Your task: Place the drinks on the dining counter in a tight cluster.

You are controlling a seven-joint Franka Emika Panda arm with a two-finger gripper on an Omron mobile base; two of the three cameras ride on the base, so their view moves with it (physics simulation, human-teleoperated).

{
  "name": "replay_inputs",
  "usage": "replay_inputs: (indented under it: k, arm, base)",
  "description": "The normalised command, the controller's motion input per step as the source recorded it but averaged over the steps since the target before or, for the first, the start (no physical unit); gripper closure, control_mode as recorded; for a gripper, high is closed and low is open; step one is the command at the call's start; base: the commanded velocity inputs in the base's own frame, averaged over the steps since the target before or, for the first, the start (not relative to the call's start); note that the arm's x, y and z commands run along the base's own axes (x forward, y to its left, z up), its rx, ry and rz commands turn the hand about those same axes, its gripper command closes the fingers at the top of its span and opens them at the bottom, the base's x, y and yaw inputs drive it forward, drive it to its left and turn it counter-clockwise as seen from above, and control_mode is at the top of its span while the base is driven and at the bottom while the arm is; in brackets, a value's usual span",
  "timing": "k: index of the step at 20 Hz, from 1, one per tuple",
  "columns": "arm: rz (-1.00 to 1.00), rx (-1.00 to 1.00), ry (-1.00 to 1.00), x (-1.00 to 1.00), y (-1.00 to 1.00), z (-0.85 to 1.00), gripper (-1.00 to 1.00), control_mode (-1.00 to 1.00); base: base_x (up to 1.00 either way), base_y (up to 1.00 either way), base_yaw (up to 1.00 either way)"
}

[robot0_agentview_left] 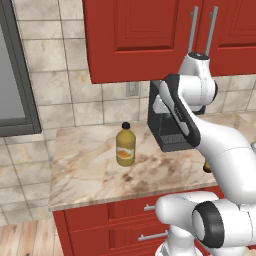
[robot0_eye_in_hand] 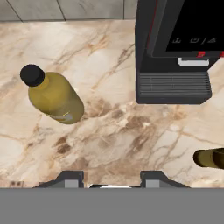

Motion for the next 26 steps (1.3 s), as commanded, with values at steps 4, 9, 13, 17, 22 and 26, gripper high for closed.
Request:
replay_inputs:
  k: [4,9,13,17,22,26]
  arm:
    - [0.01,0.0,0.0,-0.1,0.01,0.0,-1.0,-1.0]
    - [0.08,-0.02,0.0,-0.25,0.14,-0.05,-1.0,-1.0]
    - [0.12,0.0,0.0,-0.19,0.29,-0.07,-1.0,-1.0]
    - [0.08,0.0,0.0,-0.18,0.29,-0.08,-1.0,-1.0]
    - [0.08,0.0,0.0,-0.13,0.3,-0.09,-1.0,-1.0]
    - [0.07,-0.01,0.0,-0.01,0.25,-0.09,-1.0,-1.0]
  base:
    - [0.0,0.0,0.0]
    - [0.0,0.0,0.0]
    - [0.0,0.0,0.0]
    - [0.0,0.0,0.0]
    - [0.0,0.0,0.0]
    - [0.0,0.0,0.0]
